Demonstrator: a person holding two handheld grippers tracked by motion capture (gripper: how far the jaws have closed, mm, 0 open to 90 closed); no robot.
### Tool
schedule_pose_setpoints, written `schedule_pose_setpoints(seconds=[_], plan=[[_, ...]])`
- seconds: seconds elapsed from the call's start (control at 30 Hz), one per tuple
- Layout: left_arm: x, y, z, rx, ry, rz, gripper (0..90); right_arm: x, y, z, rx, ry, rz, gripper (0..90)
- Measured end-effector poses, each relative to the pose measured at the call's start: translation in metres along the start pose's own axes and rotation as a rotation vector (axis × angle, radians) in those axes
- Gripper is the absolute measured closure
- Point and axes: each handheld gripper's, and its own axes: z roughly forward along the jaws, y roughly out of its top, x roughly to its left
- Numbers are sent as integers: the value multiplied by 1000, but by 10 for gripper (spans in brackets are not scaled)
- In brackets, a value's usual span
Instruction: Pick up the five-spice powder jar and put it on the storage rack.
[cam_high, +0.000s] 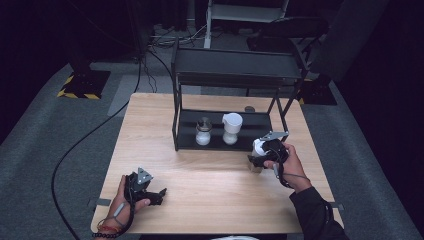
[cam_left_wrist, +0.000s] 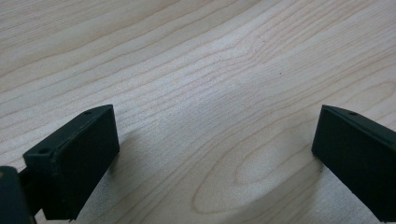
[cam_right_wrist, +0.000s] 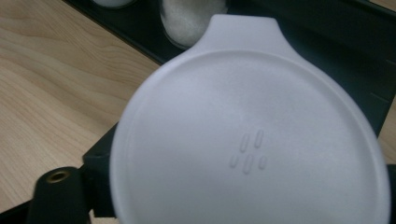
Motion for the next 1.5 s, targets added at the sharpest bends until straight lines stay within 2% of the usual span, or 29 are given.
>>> schedule_pose_setpoints(seconds=[0.1,0.17,0.23,0.87,1.5], plan=[[0,0,0,0,0,0,7,-6,-2,1,-9,13,24,261],[0,0,0,0,-1,-1,7,-9,-3,2,-10,30,25,282],[0,0,0,0,-1,-2,7,-7,-4,1,-15,26,19,297],[0,0,0,0,-1,0,7,-3,1,0,-2,18,-1,303],[0,0,0,0,-1,0,7,-4,15,-8,-31,-4,19,303]])
